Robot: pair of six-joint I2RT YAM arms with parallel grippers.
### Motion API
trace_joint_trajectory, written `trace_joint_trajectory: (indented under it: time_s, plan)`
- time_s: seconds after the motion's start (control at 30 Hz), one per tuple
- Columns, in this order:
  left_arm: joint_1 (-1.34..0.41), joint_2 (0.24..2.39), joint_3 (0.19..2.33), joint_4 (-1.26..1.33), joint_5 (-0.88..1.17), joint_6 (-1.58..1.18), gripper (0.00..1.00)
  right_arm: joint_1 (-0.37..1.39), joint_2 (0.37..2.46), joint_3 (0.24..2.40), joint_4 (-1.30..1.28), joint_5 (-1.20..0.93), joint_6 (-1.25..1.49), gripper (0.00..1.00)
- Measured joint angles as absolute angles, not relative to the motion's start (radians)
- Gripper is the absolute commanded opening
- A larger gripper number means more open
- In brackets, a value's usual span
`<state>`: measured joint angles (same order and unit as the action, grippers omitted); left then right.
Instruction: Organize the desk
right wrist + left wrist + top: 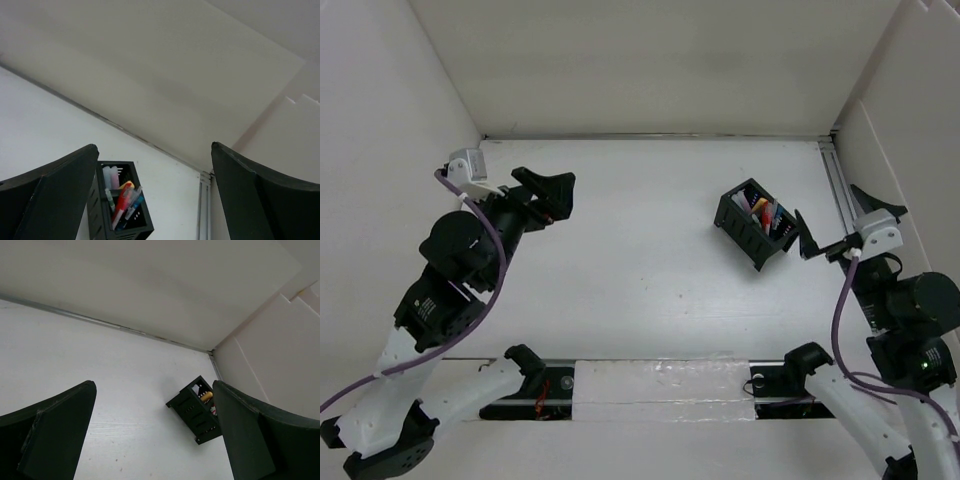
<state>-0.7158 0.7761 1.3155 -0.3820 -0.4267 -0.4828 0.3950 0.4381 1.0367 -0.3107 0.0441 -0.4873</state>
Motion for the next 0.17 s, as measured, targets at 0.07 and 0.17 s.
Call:
trace_joint_trajectory:
  time_s: [0.07, 0.17]
  plan:
    - [-0.716, 0.776, 1.312, -0.382, -0.431, -0.487, 0.99, 0.395, 0.454, 1.045, -0.314, 0.074, -0.487, 1.00]
    - [-0.716, 0.776, 1.289, -0.386, -0.432, -0.494, 0.99, 0.395, 0.488, 1.046, -0.318, 0.091, -0.486, 1.00]
